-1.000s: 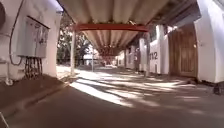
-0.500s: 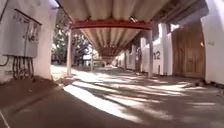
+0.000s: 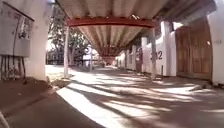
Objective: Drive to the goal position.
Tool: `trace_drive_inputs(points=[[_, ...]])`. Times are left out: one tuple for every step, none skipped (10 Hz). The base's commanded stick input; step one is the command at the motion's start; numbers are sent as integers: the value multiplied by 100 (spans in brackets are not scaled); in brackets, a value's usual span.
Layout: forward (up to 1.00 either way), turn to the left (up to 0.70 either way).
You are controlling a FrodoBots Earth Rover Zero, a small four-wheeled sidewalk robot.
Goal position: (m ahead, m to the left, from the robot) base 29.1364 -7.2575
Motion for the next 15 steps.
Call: trace_drive_inputs(points=[[70, 0], [70, 0], [70, 0], [70, 0], [70, 0], [70, 0], [70, 0], [70, 0], [70, 0], [70, 0], [70, 0], [70, 0], [70, 0], [70, 0], [70, 0]])
